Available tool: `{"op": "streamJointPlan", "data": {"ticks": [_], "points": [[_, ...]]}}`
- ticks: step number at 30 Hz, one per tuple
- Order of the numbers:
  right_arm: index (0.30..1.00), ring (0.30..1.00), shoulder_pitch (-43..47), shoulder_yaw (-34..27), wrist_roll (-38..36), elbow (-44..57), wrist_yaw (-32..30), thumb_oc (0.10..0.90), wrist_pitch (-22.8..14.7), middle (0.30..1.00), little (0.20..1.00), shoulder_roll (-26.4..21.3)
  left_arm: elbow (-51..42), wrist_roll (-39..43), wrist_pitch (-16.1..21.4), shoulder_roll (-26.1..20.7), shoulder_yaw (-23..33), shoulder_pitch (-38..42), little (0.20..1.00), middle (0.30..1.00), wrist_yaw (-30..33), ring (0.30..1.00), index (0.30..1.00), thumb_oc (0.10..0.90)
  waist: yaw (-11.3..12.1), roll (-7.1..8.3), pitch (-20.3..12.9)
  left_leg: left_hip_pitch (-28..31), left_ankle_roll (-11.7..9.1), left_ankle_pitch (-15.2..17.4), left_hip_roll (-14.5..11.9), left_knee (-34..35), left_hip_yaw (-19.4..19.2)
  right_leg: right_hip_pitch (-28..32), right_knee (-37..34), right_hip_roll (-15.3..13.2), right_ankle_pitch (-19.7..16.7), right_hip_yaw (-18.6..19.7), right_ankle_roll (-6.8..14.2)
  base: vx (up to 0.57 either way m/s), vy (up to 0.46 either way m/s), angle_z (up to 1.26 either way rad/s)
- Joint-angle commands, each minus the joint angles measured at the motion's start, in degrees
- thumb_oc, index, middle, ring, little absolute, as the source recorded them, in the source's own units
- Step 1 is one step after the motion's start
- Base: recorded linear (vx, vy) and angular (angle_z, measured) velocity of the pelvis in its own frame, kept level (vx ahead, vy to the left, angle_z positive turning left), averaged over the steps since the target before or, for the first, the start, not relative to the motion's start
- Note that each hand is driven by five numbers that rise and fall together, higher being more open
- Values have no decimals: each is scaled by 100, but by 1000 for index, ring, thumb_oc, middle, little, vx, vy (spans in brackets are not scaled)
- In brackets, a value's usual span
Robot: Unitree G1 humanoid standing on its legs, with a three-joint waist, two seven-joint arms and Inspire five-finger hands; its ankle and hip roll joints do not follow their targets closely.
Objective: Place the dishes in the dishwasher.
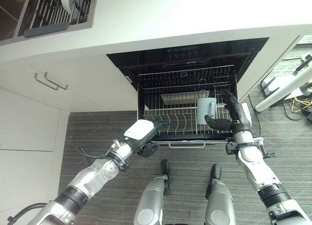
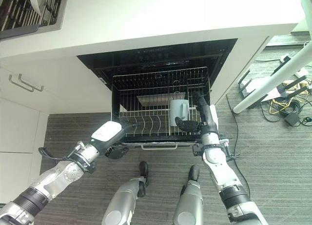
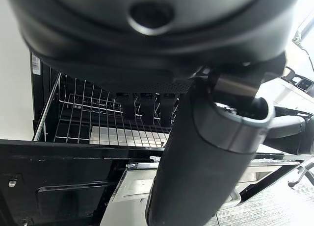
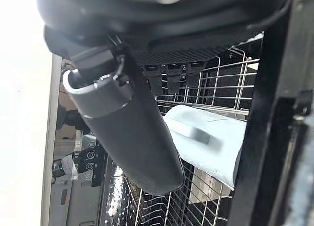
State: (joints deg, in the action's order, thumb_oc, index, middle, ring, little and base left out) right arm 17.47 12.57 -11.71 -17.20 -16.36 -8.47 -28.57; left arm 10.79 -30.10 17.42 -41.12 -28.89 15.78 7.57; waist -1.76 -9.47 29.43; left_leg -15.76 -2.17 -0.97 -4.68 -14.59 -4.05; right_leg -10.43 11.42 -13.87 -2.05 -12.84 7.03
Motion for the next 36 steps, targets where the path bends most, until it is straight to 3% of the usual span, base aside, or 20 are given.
{"op": "streamJointPlan", "data": {"ticks": [1,7,13,16,20,26,28,29,31,34,35,36], "points": [[900,900,-215,-388,40,890,-52,800,-669,900,900,-316,-562,-4,99,313,377,-127,900,900,401,900,900,800,-132,-265,-534,131,-13,918,30,-260,-165,-70,736,88,1168,148,45,0,0,0],[900,900,-373,-463,-95,1398,-60,800,-919,900,900,-356,-637,-18,23,337,427,-275,900,900,398,900,900,800,-202,-280,-595,189,-6,962,41,-260,-188,-21,685,82,1168,184,64,21,34,-2],[900,900,-522,-595,-352,2157,155,800,-1626,900,900,-328,-596,-224,-50,454,444,-453,900,900,568,900,900,800,-265,-222,-698,341,34,1055,59,-260,-271,95,577,13,1127,206,120,29,56,-4],[900,900,-564,-697,-278,2677,169,800,-1933,900,900,-327,-615,-304,-110,508,494,-544,900,900,690,900,900,800,-280,-153,-793,458,69,1126,87,-260,-346,138,577,-49,1131,234,157,12,78,-6],[900,900,-527,-806,-162,3221,44,800,-2286,900,900,-371,-681,-377,-208,513,590,-625,900,900,898,900,900,800,-241,57,-999,735,177,1277,193,-260,-450,284,577,-147,1154,320,187,-8,107,-6],[900,900,-610,-962,-1,3543,-39,800,-2318,900,900,-252,-744,-552,-323,479,692,-710,900,900,1110,900,900,800,-182,304,-1327,1069,419,1516,395,-260,-484,560,577,-259,1082,438,298,19,139,-11],[900,900,-625,-1034,105,3541,-73,800,-2302,900,900,-227,-766,-508,-392,407,768,-703,900,900,1171,900,900,800,-167,331,-1407,1149,496,1576,428,-260,-450,608,577,-294,962,460,315,5,134,-14],[900,900,-660,-1125,69,3520,-75,800,-2257,900,900,-222,-776,-231,-648,320,878,-698,900,900,1297,900,900,800,-163,331,-1474,1200,579,1651,454,-260,-391,652,577,-297,732,487,336,-6,141,-8],[900,900,-758,-1317,-273,3517,160,800,-2165,900,900,-210,-778,481,-729,296,1174,-745,900,900,1493,900,900,800,-158,348,-1551,1243,664,1710,467,-260,-321,665,708,-102,656,482,339,-4,127,-3],[900,900,-944,-1560,-778,3488,603,800,-1837,900,900,-146,-920,1466,-833,503,1685,-817,900,900,1382,900,900,800,-139,437,-1688,1216,703,1744,514,-260,-205,697,737,548,840,422,243,15,-2,7],[900,900,-1078,-1662,-1001,3495,875,800,-1816,900,900,-82,-986,2185,-726,726,1918,-856,900,900,1058,900,900,800,-182,545,-1751,1230,688,1745,661,-260,-69,743,578,1115,922,546,107,13,-43,2],[900,900,-1095,-1672,-1016,3502,904,800,-1814,900,900,-76,-995,2241,-712,732,1942,-870,900,900,1019,900,900,800,-192,546,-1760,1229,680,1750,661,-260,-55,741,577,1146,928,544,92,32,-54,2]]}}
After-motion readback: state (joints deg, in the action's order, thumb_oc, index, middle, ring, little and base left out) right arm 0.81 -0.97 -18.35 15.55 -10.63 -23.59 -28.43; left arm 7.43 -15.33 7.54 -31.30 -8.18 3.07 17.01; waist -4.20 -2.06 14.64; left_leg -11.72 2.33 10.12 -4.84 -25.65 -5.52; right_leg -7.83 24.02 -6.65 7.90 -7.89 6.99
